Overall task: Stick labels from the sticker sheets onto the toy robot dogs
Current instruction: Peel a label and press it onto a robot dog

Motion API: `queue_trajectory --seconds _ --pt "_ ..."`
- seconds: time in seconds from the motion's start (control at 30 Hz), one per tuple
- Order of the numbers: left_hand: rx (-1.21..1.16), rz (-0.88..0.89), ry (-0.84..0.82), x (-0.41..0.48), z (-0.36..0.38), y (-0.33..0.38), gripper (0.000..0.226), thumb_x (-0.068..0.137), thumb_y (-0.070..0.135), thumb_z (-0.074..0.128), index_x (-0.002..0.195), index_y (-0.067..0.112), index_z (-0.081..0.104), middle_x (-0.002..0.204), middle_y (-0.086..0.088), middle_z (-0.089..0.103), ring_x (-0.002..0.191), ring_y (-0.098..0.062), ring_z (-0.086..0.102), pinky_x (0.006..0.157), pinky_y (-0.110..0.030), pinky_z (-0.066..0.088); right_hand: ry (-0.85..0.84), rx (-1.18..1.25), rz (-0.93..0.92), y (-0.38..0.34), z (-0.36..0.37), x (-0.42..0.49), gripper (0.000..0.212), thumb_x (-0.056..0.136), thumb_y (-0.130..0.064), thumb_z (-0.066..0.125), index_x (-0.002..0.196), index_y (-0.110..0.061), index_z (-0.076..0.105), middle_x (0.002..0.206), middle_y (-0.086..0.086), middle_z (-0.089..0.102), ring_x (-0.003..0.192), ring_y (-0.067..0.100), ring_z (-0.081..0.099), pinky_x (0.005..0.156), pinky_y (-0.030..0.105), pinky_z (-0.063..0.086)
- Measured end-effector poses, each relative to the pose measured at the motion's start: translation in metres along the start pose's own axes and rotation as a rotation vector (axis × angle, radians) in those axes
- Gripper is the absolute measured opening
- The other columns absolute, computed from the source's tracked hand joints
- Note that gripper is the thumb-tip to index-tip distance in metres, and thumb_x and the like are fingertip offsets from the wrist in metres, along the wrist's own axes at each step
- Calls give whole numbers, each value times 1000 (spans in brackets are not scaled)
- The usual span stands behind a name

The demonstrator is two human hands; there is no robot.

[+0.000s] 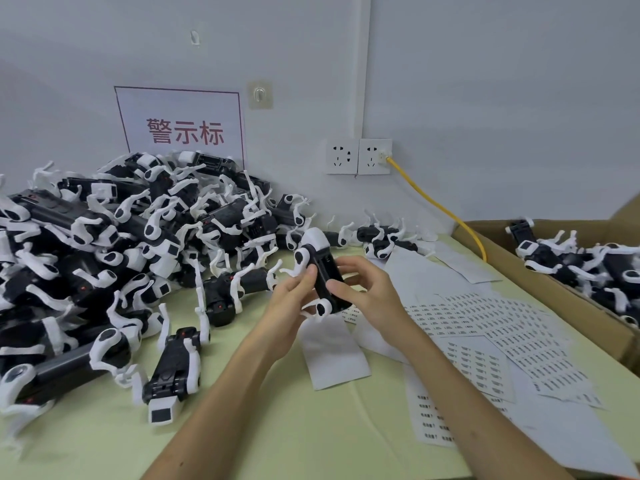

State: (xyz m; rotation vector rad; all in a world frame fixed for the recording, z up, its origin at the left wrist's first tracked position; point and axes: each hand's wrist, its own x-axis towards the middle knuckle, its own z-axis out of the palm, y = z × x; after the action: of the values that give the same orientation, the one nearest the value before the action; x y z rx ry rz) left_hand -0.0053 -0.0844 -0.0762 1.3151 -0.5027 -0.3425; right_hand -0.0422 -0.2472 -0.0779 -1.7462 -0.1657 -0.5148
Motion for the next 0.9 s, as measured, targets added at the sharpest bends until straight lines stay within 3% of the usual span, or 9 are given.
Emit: queue_trajectory --seconds 0.1,0.2,0.3,0.37,0.5,0.7,0.77,0.9 --pt "31 15 -7 -2 3 -1 37 106 33 50 116 5 73 97 -5 80 87 -13 75 66 -16 52 48 -14 2 2 0 0 13 87 -25 80 97 -27 70 95 -16 73 91 5 67 86 30 52" --pt "137 30 -19 0 5 -4 32 107 25 52 122 5 72 110 -12 78 106 -25 74 78 -25 54 118 56 60 -2 0 0 20 81 -39 79 87 -23 68 85 -14 68 83 8 63 78 28 48" --pt "170 32 -53 0 6 -6 33 107 23 52 123 2 71 114 -14 77 111 -28 73 77 -24 54 81 152 133 -6 -2 0 25 75 -44 76 86 -23 67 88 -7 66 87 14 63 80 33 49" --pt "169 32 -66 -1 4 -5 34 107 24 51 124 1 71 116 -14 76 112 -28 72 77 -23 54 16 230 175 -7 -4 0 19 77 -40 80 82 -26 68 86 -6 65 88 17 63 81 37 48" --pt "93 28 -117 -2 1 -5 44 102 32 52 124 -1 70 115 -19 76 102 -24 75 69 -17 54 -65 414 228 -9 -8 -1 13 82 -37 75 80 -26 67 88 -2 65 84 17 61 75 30 46" --pt "-61 11 -175 0 -5 -7 55 104 38 45 128 -8 65 121 -30 70 109 -37 71 90 -34 57 -129 471 207 -7 -9 1 10 89 -34 71 89 -24 70 94 1 69 82 17 63 69 25 50" --pt "-110 -6 -137 0 -5 -7 57 104 42 44 135 -3 62 130 -29 66 117 -37 67 98 -40 55 -143 468 182 -3 -9 2 11 91 -24 71 101 -22 74 100 4 70 92 19 67 74 28 55" --pt "-186 -8 -63 4 -7 -6 59 105 46 41 138 2 62 138 -21 64 130 -34 61 112 -45 47 -219 419 144 -3 -7 1 34 98 -8 60 130 -18 67 124 11 66 113 22 67 89 35 56"
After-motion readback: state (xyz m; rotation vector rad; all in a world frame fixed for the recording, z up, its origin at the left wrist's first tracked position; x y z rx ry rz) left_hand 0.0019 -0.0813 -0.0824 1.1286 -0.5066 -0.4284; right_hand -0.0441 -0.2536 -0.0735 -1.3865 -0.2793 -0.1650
